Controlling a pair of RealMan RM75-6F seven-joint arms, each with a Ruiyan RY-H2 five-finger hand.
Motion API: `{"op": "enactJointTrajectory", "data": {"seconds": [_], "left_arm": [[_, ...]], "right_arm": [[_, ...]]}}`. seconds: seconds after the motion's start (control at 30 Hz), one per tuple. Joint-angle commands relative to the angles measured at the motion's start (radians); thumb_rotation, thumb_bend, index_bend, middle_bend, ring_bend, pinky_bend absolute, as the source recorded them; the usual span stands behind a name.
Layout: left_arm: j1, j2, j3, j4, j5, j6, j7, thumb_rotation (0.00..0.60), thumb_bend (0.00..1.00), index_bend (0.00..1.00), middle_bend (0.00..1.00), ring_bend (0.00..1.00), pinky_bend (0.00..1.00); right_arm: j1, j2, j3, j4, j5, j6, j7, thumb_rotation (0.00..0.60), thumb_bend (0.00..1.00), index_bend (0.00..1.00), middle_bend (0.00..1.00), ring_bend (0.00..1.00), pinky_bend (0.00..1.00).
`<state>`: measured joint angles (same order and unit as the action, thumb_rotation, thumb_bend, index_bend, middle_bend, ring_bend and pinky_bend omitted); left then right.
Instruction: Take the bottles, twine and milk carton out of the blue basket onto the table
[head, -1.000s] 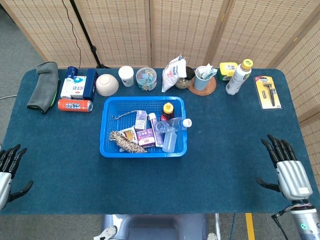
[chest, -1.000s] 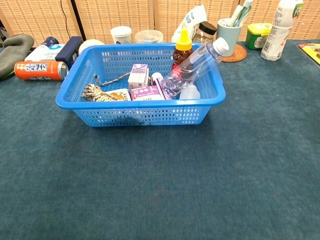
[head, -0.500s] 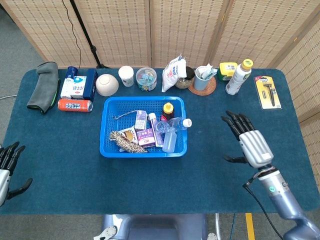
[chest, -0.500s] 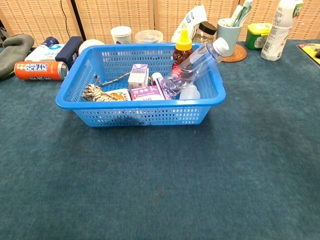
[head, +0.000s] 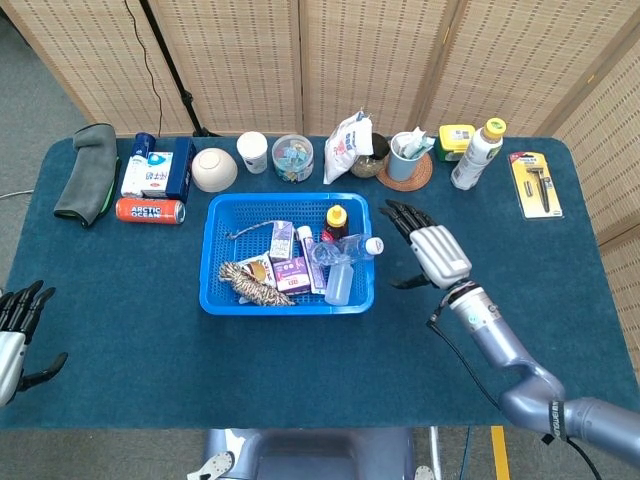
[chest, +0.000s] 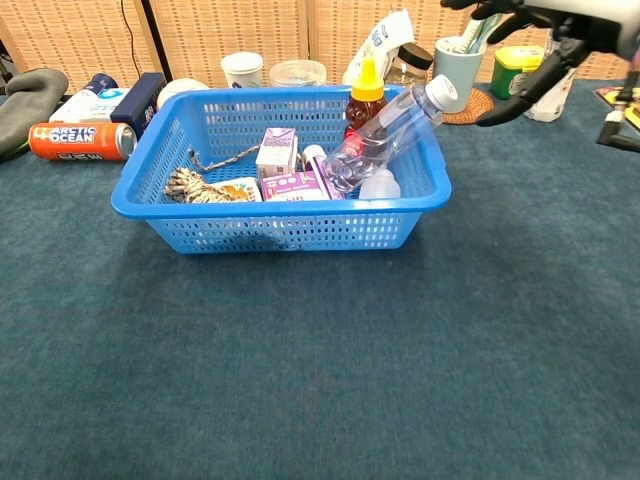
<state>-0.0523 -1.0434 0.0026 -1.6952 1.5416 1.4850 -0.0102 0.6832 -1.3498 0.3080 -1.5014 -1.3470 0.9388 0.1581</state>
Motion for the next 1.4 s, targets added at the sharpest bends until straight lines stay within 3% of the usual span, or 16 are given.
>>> {"op": "enactJointTrajectory", "data": {"seconds": [0.03, 0.23, 0.6, 1.07, 1.23, 1.4], "left_arm": [[-0.003, -0.002, -0.003, 0.0, -0.009, -0.006, 0.003, 0.6, 0.23, 0.0, 0.0, 0.0, 0.0], [-0.01, -0.005, -0.007, -0.002, -0.023, -0.021, 0.013, 0.6, 0.23, 0.0, 0.0, 0.0, 0.0], [-0.014, -0.007, -0.012, -0.004, -0.041, -0.032, 0.023, 0.6, 0.23, 0.0, 0.0, 0.0, 0.0], [-0.017, -0.006, -0.015, -0.002, -0.053, -0.037, 0.018, 0.6, 0.23, 0.0, 0.0, 0.0, 0.0], [-0.017, -0.003, -0.018, 0.001, -0.059, -0.036, 0.01, 0.6, 0.23, 0.0, 0.0, 0.0, 0.0], [-0.017, -0.003, -0.015, 0.001, -0.055, -0.037, 0.009, 0.6, 0.23, 0.0, 0.0, 0.0, 0.0]], "right_arm": [[0.021, -0.026, 0.005, 0.029, 0.011, -0.01, -0.003, 0.6, 0.0, 0.0, 0.08, 0.08, 0.22], [0.049, -0.068, 0.004, 0.083, 0.023, -0.015, -0.001, 0.6, 0.0, 0.07, 0.15, 0.15, 0.31], [0.082, -0.132, -0.006, 0.164, 0.032, -0.007, -0.002, 0.6, 0.0, 0.15, 0.2, 0.19, 0.34], [0.132, -0.223, -0.001, 0.257, 0.063, -0.011, -0.011, 0.6, 0.0, 0.37, 0.37, 0.34, 0.44], [0.134, -0.249, 0.003, 0.279, 0.05, 0.025, 0.008, 0.6, 0.1, 0.49, 0.5, 0.43, 0.49], [0.127, -0.247, 0.007, 0.276, 0.035, 0.064, 0.026, 0.6, 0.18, 0.55, 0.55, 0.47, 0.51]]}}
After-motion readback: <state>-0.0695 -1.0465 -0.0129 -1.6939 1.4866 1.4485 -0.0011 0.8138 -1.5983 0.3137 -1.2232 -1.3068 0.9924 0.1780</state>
